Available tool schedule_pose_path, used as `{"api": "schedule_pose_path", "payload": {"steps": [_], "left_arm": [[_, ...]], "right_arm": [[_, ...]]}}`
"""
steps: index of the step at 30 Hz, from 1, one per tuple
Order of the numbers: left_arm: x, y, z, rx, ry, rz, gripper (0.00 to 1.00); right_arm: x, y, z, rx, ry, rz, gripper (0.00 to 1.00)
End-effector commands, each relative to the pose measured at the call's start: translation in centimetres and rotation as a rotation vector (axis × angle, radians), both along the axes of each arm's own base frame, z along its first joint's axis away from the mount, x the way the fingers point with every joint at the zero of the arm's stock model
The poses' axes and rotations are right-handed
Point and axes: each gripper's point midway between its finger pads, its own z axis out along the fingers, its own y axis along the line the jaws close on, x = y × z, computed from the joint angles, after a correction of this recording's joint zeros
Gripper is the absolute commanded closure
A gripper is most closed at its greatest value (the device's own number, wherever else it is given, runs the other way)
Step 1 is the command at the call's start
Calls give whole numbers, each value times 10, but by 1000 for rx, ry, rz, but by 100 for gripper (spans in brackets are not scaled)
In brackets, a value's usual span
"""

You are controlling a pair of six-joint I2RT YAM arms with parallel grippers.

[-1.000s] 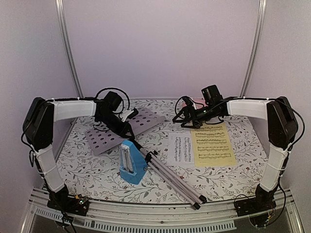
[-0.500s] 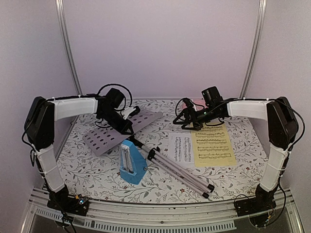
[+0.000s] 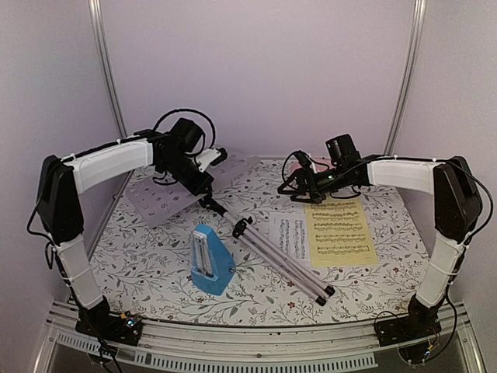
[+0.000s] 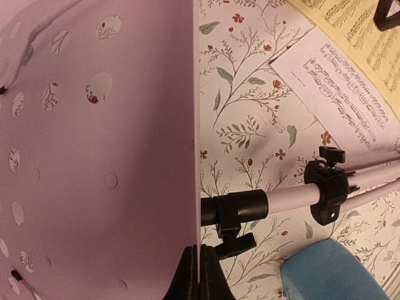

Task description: Set up the instrument practice props

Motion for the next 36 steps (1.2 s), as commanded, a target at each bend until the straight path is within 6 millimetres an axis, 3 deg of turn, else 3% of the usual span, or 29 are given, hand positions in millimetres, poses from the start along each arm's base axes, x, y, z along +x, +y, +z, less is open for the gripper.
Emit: {"api": "schedule_pose_path", "payload": {"steps": [1, 4, 7, 14, 20, 29, 36], "left_arm": [[24, -15, 111, -1, -387, -45, 100], [28, -19, 143, 69, -518, -52, 100], [29, -26, 187, 115, -673, -62, 100], [9, -50, 283, 135, -1014, -124, 100], [-13, -74, 325, 299, -1246, -205, 100], [-47, -87, 397, 387, -1481, -214, 100], [-73, -86, 427, 489, -1648, -212, 100]], "right_arm": [[0, -5, 19, 35, -63, -7, 1], [0, -7, 26, 54, -76, -12, 1], [-1, -9, 35, 74, -104, -13, 1], [-3, -20, 71, 132, -246, -51, 1], [-11, -39, 89, 178, -315, -122, 1], [-33, -52, 99, 226, -425, -142, 4], [-46, -49, 113, 287, -509, -90, 37]]}}
